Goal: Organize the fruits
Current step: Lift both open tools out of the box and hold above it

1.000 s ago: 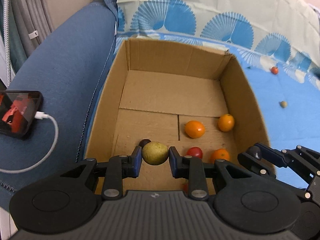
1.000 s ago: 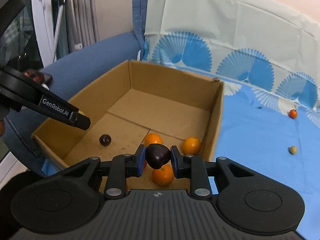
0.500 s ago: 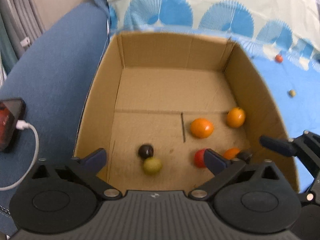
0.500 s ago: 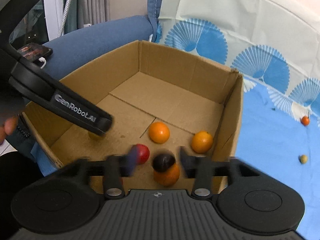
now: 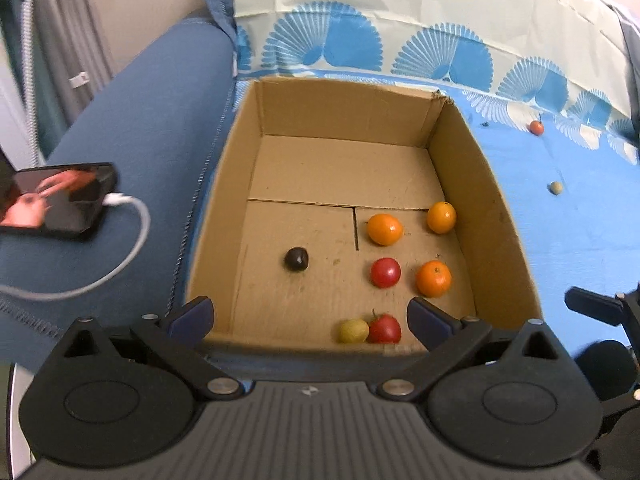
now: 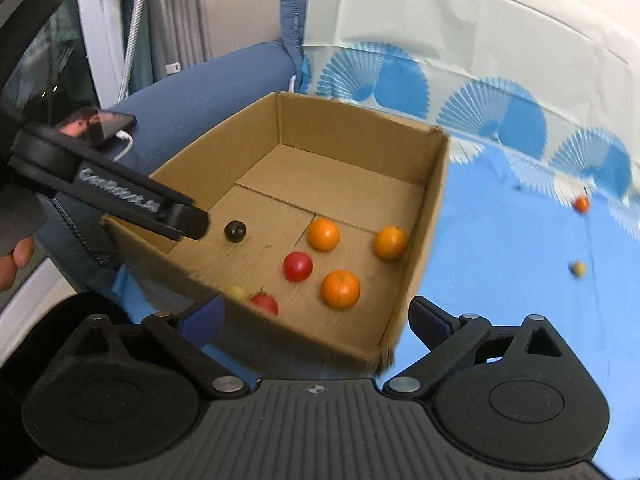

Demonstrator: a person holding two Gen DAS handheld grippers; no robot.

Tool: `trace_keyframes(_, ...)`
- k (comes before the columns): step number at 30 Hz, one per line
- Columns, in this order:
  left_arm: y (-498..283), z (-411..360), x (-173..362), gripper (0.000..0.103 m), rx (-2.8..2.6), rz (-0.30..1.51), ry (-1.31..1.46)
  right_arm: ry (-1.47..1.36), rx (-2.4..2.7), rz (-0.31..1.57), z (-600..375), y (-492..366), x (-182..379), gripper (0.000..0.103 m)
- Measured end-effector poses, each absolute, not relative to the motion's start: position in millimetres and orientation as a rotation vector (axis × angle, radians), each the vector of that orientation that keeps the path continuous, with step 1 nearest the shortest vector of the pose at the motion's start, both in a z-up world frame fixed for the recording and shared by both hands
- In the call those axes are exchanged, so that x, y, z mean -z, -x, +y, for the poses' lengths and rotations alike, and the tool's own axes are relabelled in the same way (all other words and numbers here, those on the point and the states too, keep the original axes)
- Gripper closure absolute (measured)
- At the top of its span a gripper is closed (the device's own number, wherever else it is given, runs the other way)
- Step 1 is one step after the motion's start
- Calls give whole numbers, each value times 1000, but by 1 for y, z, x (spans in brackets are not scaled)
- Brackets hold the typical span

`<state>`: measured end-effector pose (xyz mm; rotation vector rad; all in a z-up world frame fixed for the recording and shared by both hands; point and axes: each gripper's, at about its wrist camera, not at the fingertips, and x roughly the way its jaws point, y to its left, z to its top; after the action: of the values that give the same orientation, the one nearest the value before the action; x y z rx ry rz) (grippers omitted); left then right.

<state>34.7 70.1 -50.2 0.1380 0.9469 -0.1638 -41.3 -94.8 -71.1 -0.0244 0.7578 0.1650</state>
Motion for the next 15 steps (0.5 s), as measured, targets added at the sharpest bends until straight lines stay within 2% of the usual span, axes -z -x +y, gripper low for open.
trace_keyframes(15,63,69,-3,0,164,827,-139,-38,-56,578,-100,148,18,1)
